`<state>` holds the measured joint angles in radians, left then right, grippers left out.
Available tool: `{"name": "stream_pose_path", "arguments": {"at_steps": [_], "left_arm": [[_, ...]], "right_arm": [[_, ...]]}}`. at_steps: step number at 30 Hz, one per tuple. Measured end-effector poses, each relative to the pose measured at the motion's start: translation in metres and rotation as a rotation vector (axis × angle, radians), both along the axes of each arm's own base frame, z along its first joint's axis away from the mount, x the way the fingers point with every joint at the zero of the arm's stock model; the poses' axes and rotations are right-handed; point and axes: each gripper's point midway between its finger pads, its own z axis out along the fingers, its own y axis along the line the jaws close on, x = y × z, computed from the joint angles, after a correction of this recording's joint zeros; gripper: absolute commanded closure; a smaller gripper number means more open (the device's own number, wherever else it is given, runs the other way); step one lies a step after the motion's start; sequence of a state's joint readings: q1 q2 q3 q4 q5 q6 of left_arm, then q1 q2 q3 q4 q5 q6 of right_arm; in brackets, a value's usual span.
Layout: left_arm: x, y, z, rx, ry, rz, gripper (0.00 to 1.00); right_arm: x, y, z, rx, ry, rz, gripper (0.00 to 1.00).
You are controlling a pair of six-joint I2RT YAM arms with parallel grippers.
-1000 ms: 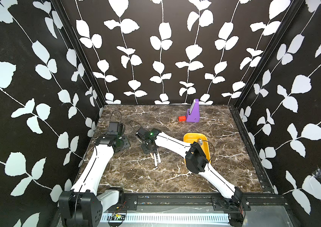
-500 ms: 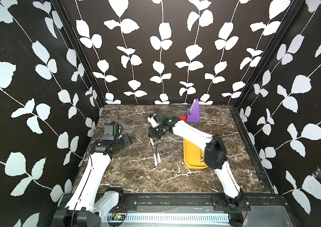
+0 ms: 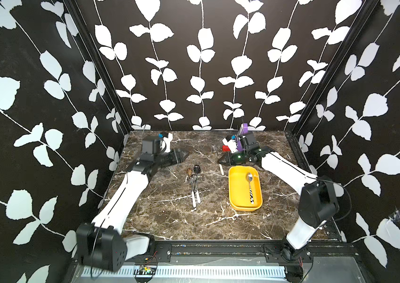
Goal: Put the spoon into the storage box
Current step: Pick up the spoon from the center of the board.
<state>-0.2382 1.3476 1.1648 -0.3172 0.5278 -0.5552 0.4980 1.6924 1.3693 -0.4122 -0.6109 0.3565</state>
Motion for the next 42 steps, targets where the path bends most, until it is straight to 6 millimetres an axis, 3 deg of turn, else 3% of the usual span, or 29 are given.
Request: {"name": "stream_pose_path", "arguments": {"at_steps": [3, 7, 11, 15, 28, 36, 42], "left_arm": [[0.025, -0.020, -0.005, -0.028, 0.055, -0.011, 0.35], [0.039, -0.044, -0.019, -0.061, 0.138, -0.029, 0.36], [0.036, -0.073, -0.027, -0.086, 0.207, -0.083, 0.38], [0.022, -0.090, -0.035, -0.100, 0.274, -0.124, 0.43], [0.005, -0.088, -0.065, -0.120, 0.427, -0.092, 0.55], [0.001, -0.092, -0.072, -0.174, 0.471, -0.088, 0.71], [0.002, -0.097, -0.073, -0.235, 0.499, -0.077, 0.89]], "right_arm": [[-0.014, -0.006, -0.005, -0.029, -0.040, 0.025, 1.00], [-0.025, -0.010, -0.022, -0.089, -0.064, 0.065, 1.00], [-0.033, -0.007, -0.032, -0.140, -0.106, 0.116, 1.00], [-0.039, -0.001, -0.029, -0.161, -0.164, 0.163, 1.00], [-0.045, 0.010, -0.023, -0.160, -0.230, 0.221, 1.00], [-0.049, 0.018, -0.028, -0.149, -0.227, 0.255, 1.00], [-0.050, 0.023, -0.031, -0.132, -0.216, 0.273, 1.00]]}}
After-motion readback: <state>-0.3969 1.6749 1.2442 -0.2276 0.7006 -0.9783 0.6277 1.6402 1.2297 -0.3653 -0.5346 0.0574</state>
